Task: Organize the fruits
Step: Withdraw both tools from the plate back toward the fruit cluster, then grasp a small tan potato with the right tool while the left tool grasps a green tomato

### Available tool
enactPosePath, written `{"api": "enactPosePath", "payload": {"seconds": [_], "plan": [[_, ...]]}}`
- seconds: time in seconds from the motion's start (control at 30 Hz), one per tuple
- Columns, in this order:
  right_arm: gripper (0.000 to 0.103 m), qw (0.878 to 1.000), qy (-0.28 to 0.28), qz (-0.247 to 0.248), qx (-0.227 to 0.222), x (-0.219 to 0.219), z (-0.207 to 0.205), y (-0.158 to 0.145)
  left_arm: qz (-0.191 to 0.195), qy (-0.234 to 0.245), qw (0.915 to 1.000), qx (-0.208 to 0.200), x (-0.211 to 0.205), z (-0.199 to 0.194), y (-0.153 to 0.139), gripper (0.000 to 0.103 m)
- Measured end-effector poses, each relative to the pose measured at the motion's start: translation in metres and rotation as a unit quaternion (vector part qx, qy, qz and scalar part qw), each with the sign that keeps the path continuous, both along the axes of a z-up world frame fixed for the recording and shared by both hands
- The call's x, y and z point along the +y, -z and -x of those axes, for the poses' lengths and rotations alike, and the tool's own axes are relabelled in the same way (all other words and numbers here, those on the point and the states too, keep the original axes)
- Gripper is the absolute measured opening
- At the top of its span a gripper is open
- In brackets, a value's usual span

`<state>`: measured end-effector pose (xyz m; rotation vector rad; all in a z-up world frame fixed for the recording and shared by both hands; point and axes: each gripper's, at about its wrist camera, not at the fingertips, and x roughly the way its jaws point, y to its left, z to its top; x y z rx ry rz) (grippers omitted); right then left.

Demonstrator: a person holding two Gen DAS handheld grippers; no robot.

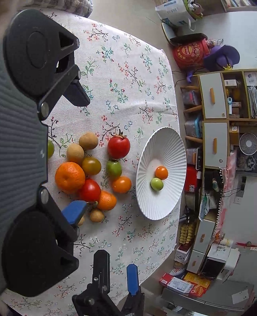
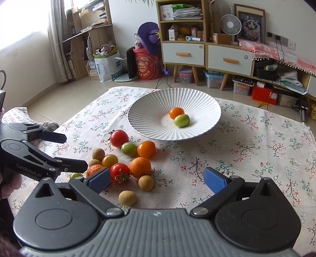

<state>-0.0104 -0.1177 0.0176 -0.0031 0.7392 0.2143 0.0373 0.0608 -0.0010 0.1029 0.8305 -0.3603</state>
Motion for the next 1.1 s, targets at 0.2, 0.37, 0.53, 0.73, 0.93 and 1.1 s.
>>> {"api": "enactPosePath", "payload": {"seconds": [0.2,0.37,0.53,0.73,0.93,1.1], "plan": [[0.102,1.0,-0.024,0.011,-0.012,0.015,0.008,0.01,0.001,0.004,1.0,0.006,0.018,0.014,0.007,0.099],[0.102,0.999,-0.036,0.01,-0.006,0.024,0.01,0.02,-0.005,0.013,0.9998,0.014,0.031,0.023,0.018,0.099],[0.102,0.999,-0.045,0.018,0.008,0.035,0.008,0.033,-0.009,0.021,0.9994,0.025,0.039,0.03,0.036,0.099],[0.102,0.997,-0.062,0.033,0.034,0.051,0.004,0.05,-0.009,0.039,0.999,0.021,0.041,0.038,0.053,0.099],[0.098,0.995,-0.068,0.044,0.049,0.055,0.004,0.061,-0.012,0.059,0.9982,-0.001,0.037,0.042,0.057,0.099],[0.09,0.996,-0.067,0.054,0.035,0.054,0.007,0.061,0.016,0.078,0.9968,-0.01,0.035,0.044,0.056,0.091]]}}
